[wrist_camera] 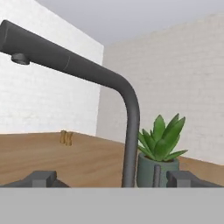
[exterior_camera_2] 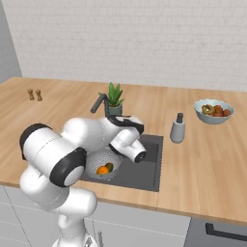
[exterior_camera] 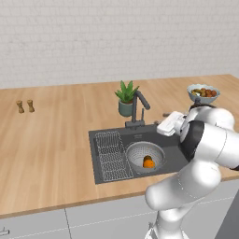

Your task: Put the colander in the sink, put the mango, orange in the colander, and turn on the sink faucet and pour water over the colander.

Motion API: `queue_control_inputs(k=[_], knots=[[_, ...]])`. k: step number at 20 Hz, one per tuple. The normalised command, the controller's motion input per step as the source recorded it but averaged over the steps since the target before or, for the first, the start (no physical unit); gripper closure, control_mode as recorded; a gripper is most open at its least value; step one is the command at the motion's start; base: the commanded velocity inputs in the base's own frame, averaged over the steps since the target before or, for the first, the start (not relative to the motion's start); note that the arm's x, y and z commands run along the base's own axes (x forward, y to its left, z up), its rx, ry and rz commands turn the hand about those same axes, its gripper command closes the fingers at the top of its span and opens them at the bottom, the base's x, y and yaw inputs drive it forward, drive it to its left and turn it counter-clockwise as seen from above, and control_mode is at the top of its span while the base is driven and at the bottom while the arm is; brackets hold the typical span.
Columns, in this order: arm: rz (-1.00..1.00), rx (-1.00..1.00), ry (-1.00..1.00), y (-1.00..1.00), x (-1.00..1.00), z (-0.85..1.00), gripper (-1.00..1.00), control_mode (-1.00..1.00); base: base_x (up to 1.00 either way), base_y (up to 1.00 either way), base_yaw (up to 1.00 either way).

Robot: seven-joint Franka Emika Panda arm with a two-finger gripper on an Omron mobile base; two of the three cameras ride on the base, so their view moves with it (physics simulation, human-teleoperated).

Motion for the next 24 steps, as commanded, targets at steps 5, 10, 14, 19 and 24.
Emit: queue_control_inputs(k=[5, 10, 14, 19, 24], knots=[[-0.11, 0.09, 0.07, 0.19, 0.28, 0.01, -1.00, -1.00, 0.00, 0.00, 0.00], [-0.06, 0.02, 0.00, 0.07, 0.21, 0.00, -1.00, -1.00, 0.00, 0.00, 0.00], [-0.01, 0.00, 0.00, 0.00, 0.31, 0.00, -1.00, -1.00, 0.00, 0.00, 0.00], [0.00, 0.00, 0.00, 0.00, 0.28, -0.09, -1.00, -1.00, 0.00, 0.00, 0.00], [0.00, 0.00, 0.00, 0.00, 0.21, -0.28, -1.00, -1.00, 0.00, 0.00, 0.00]])
